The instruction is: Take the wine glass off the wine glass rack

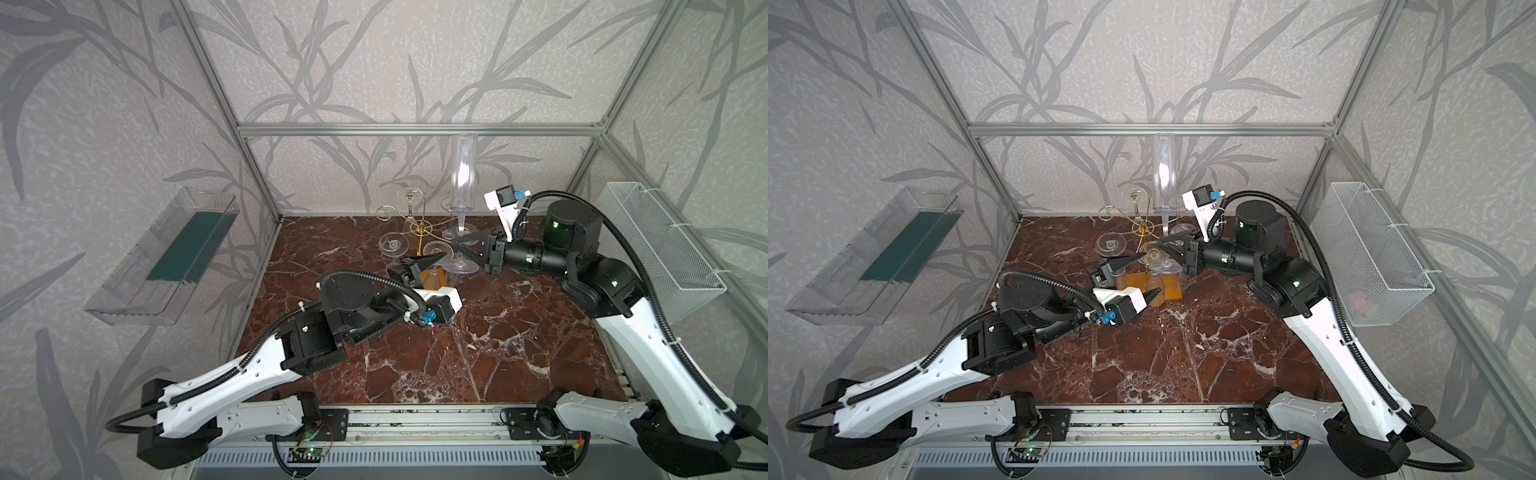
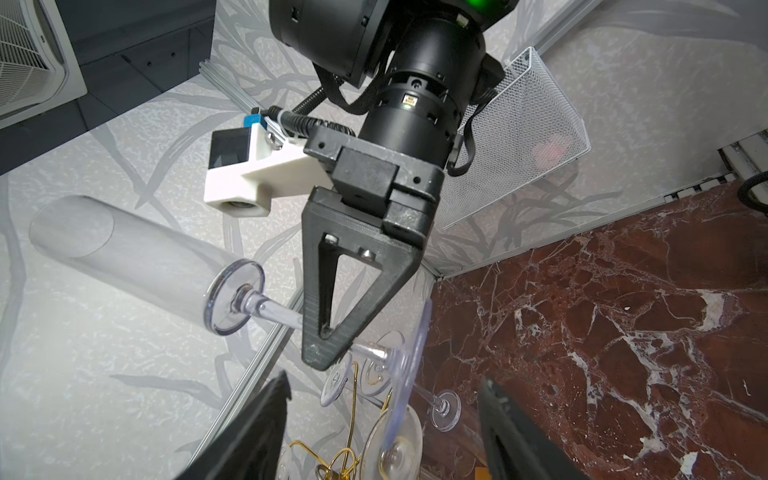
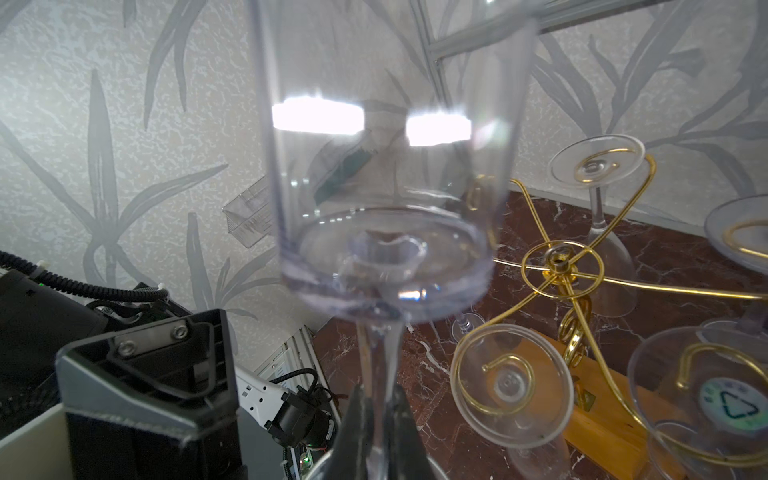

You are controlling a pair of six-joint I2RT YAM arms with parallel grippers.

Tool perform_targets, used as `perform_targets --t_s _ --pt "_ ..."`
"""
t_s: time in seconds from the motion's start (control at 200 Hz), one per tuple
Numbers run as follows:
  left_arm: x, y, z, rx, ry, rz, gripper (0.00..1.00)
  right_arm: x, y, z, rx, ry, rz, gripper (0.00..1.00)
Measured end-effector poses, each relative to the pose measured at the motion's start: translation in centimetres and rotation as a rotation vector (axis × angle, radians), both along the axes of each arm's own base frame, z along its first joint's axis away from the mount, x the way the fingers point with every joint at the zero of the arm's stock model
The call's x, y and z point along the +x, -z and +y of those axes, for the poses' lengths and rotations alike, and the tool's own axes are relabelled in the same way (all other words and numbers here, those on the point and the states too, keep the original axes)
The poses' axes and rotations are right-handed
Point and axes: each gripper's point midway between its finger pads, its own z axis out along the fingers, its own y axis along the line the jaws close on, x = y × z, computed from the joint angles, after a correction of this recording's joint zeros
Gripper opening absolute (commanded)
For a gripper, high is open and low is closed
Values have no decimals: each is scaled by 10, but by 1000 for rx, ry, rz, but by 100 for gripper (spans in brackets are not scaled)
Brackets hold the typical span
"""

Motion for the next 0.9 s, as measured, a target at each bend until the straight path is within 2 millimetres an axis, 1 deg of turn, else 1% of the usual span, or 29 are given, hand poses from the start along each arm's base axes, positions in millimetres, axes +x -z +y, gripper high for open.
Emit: perform_targets --t_s 0.1,0.17,0.325,0.43,0.525,0.58,0.68,0.78,0.899 --pt "-2 0 7 -31 -5 28 78 -4 -2 -5 -18 8 -34 0" --pt "-4 -2 13 -62 -5 54 78 -5 -5 -9 -27 20 -61 0" --pt "-10 -16 25 -147 8 144 78 -10 -9 -15 -45 28 -122 0" --pt "-9 -27 32 -221 14 209 78 -15 -5 -19 -62 23 -155 0" --pt "0 -38 44 -318 13 301 78 -21 0 -19 -77 7 -176 0" --pt "12 -48 54 -382 -1 355 78 -26 3 -17 -88 -14 -191 0" --pt "23 -64 66 -484 11 429 78 -37 9 -10 -111 -64 -226 0" --pt "29 -75 72 -565 39 500 78 -48 16 -4 -134 -112 -251 0" --pt "35 -82 71 -641 102 593 78 -54 23 1 -150 -146 -266 0"
